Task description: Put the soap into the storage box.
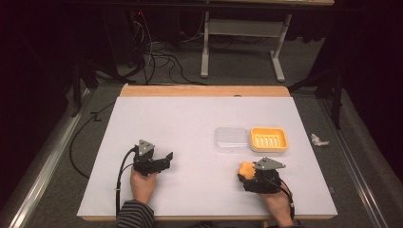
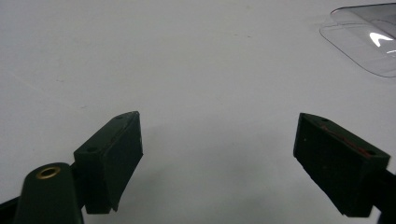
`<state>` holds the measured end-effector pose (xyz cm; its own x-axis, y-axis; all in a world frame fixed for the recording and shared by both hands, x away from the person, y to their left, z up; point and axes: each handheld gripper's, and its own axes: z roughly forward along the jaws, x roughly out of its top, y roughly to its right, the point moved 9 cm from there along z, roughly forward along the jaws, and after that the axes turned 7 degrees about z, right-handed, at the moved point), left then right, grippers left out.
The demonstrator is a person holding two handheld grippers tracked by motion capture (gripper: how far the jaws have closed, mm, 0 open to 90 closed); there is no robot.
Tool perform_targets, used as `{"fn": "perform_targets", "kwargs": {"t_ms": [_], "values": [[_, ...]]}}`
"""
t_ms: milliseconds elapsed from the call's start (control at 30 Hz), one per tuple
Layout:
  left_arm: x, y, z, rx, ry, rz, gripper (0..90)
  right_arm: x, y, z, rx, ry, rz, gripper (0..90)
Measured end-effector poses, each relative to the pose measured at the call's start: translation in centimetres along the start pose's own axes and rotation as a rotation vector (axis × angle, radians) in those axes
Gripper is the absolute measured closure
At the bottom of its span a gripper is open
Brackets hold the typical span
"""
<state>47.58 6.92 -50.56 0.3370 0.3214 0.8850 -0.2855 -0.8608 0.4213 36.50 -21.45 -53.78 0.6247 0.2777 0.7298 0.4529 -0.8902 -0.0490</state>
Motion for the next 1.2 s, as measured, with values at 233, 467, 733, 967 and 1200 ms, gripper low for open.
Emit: {"fn": "perform_targets", "kwargs": {"t_ms": [233, 467, 733, 967, 1200], "values": [[-0.1, -0.1, 0.0, 0.003, -0.007, 0.003, 16.4, 0.4, 0.3, -0.7, -0.001, 0.026, 0.010, 26.4], [0.0, -0.1, 0.0, 0.002, -0.003, 0.003, 16.4, 1.1, 0.6, -1.6, -0.008, 0.075, 0.014, 26.4], [0.0, 0.0, 0.0, 0.001, -0.001, 0.003, 16.3, 1.5, 1.2, -2.4, -0.015, 0.096, 0.025, 26.5], [0.0, 0.0, 0.0, 0.003, -0.002, 0.005, 16.3, 1.8, 1.8, -2.9, -0.014, 0.111, 0.042, 26.5], [0.0, 0.0, 0.0, 0.003, -0.003, 0.008, 16.3, 1.9, 2.5, -3.6, -0.019, 0.117, 0.063, 26.5]]}}
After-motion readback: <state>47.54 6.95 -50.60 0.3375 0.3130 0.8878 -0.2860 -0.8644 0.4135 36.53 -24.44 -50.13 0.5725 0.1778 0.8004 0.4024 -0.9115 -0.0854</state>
